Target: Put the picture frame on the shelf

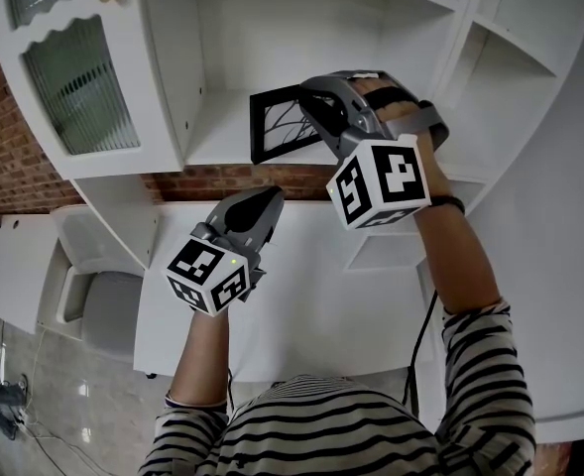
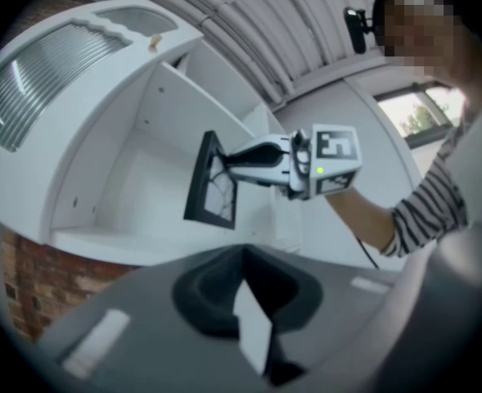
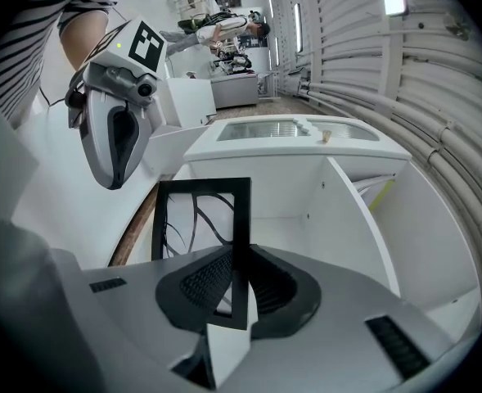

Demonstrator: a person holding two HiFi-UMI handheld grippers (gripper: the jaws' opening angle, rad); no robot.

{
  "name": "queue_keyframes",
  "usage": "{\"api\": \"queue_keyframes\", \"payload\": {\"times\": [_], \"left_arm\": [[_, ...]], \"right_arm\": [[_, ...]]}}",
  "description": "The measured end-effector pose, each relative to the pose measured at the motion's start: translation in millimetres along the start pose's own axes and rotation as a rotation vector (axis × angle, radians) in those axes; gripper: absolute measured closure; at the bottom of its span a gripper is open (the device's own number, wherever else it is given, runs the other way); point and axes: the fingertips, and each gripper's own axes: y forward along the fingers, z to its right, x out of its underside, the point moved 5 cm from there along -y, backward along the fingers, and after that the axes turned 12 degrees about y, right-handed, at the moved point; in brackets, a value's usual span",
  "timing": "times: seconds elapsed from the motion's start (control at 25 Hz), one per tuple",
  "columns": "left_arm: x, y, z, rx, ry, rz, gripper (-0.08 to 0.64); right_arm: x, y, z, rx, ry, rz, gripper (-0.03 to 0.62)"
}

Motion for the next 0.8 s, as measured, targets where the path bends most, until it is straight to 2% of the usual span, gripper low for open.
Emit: {"api": "queue_keyframes", "payload": {"times": [0.8], "left_arm": [[1,15,-16,0.035,-0.007,0.005,0.554]], "right_arm": [[27,62,8,-0.025,0.012,-0.080,0.532]]}}
